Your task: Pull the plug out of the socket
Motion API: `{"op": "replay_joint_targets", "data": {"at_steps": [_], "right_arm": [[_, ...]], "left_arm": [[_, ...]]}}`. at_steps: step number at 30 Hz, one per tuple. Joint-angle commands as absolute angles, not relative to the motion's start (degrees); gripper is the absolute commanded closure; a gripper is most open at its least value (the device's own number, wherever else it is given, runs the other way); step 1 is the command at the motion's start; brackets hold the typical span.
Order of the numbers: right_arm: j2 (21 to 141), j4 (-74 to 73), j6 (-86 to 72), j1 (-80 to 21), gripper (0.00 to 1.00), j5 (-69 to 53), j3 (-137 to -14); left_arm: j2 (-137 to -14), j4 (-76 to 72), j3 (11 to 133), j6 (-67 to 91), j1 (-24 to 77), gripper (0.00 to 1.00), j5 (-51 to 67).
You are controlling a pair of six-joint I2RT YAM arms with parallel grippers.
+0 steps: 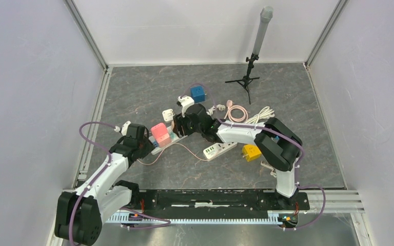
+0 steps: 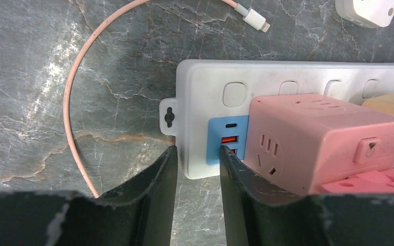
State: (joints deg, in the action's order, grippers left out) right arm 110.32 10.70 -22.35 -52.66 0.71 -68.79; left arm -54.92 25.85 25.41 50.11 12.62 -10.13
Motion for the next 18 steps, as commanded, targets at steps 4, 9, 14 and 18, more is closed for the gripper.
{"op": "replay_joint_targets", "data": {"at_steps": [4,9,14,18], "right_arm": [[107.53,9.46,-17.76,-57.66,1.0,3.52,-75.93],[103.86,14.78,-21.73,-54.21,1.0,-4.24,-72.83],[105.92,11.2,-21.0,-56.13,1.0,-2.41,-76.76],[108.73,6.32,-19.37,-58.03,1.0,3.3,-79.8]], "left_arm": [[-55.28,27.16,24.43,49.04,12.13,0.58,-13.8],[-55.13,27.16,24.29,49.13,12.13,0.58,-13.8],[-55.45,26.72,24.21,49.22,12.04,0.58,-13.83],[-55.83,26.76,24.43,49.08,12.04,0.58,-13.72]]}}
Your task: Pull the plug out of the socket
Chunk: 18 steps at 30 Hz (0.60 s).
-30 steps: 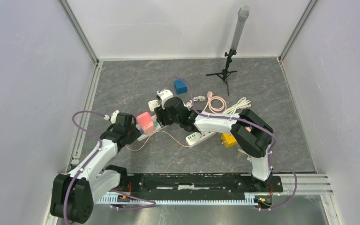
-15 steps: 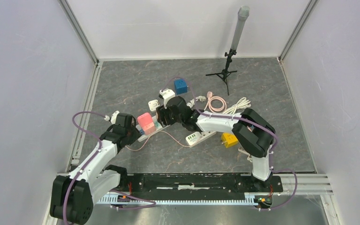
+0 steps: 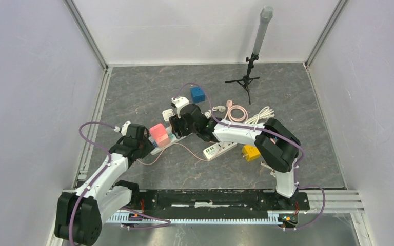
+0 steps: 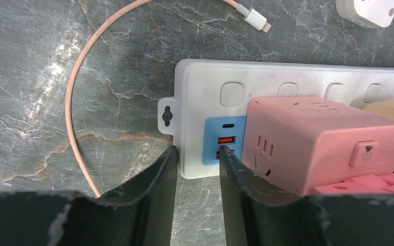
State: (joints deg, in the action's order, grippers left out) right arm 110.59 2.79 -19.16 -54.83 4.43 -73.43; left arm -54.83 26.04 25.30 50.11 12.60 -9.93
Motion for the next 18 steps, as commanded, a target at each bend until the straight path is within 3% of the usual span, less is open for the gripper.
{"op": "replay_joint_targets", "data": {"at_steps": [1,8,13,18], "right_arm": [[108.19,6.62,-19.38,-57.93,1.0,3.93,-79.28],[104.69,10.76,-21.76,-55.88,1.0,-1.22,-76.66],[110.01,2.61,-16.9,-58.53,1.0,8.62,-80.98],[111.23,1.05,-15.5,-59.08,1.0,10.87,-81.46]], "left_arm": [[-55.87,26.79,24.43,49.05,12.04,0.58,-13.66],[-55.52,26.81,24.43,49.13,12.04,0.59,-13.54],[-55.73,26.72,24.61,48.98,12.04,0.59,-13.45],[-55.88,26.81,24.74,48.78,12.04,0.59,-13.29]]}}
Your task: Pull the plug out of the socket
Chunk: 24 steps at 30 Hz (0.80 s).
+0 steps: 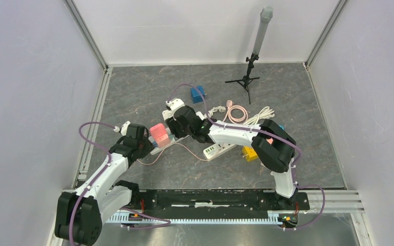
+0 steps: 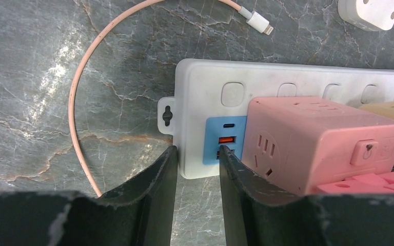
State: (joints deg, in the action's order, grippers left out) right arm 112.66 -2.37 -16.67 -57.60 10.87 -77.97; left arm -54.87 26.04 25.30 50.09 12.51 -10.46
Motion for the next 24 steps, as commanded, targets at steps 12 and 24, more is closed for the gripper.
{"op": "replay_joint_targets", "data": {"at_steps": [12,24], "right_arm": [[107.57,21.05,-31.82,-51.36,1.0,-17.75,-70.18],[104.61,9.61,-15.26,-55.77,1.0,0.67,-74.03]], "left_arm": [[-55.93,26.46,24.61,48.87,12.05,0.59,-13.28],[-55.95,26.64,24.52,48.87,12.04,0.59,-13.44]]}}
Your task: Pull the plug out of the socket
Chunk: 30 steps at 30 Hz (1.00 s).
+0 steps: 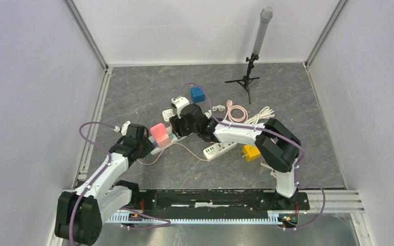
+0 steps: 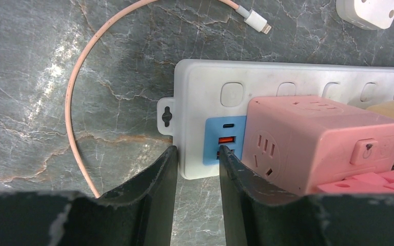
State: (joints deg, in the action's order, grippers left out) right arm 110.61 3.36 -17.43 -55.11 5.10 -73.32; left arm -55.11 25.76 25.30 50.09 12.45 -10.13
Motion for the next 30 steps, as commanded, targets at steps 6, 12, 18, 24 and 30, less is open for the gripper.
{"op": "replay_joint_targets", "data": {"at_steps": [6,12,18,24,30], "right_arm": [[99.23,21.58,-23.44,-51.5,1.0,-8.12,-65.18],[94.44,24.88,-23.94,-51.0,1.0,-5.47,-59.87],[90.44,18.03,-21.81,-50.93,0.97,-0.36,-55.17],[88.24,11.36,-21.36,-50.98,0.82,-0.84,-49.97],[89.1,9.75,-21.63,-51.04,0.62,-3.07,-47.11]], "left_arm": [[-55.73,26.81,24.61,48.87,11.95,0.59,-13.5],[-55.16,27.37,25.11,48.87,11.87,0.58,-12.93],[-51.48,31.28,28.55,48.78,11.87,0.53,-13.66],[-45.6,38.46,34.22,47.9,11.87,0.42,-19.94],[-41.48,41.56,37.32,47.33,11.87,0.34,-21.01]]}}
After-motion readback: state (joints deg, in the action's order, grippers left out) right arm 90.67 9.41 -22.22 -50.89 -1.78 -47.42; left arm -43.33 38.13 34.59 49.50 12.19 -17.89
